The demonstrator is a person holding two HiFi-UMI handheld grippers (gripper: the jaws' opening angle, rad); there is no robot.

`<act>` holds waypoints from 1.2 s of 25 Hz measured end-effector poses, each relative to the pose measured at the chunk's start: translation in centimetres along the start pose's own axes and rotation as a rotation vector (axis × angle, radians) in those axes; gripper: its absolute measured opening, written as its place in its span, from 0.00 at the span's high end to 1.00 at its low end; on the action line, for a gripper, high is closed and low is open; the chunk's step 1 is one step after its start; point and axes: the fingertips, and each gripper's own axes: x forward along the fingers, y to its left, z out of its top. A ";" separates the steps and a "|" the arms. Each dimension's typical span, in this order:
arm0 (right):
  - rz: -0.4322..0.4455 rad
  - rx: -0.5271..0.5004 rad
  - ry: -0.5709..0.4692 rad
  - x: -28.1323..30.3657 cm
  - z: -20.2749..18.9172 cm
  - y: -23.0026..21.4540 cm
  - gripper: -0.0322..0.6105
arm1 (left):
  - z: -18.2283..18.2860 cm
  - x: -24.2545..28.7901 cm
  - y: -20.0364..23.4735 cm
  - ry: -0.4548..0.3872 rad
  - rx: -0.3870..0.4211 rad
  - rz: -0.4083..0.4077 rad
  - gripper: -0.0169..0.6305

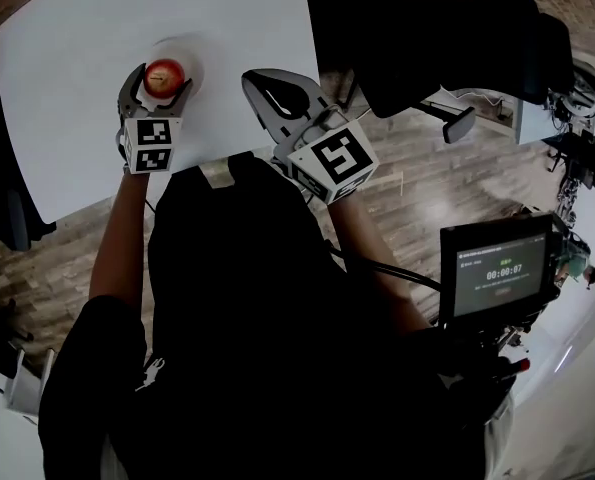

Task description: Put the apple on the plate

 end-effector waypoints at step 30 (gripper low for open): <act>-0.125 0.042 0.036 -1.2 -1.2 -2.6 0.95 | -1.2 4.6 -1.7 -0.018 0.147 -0.057 0.35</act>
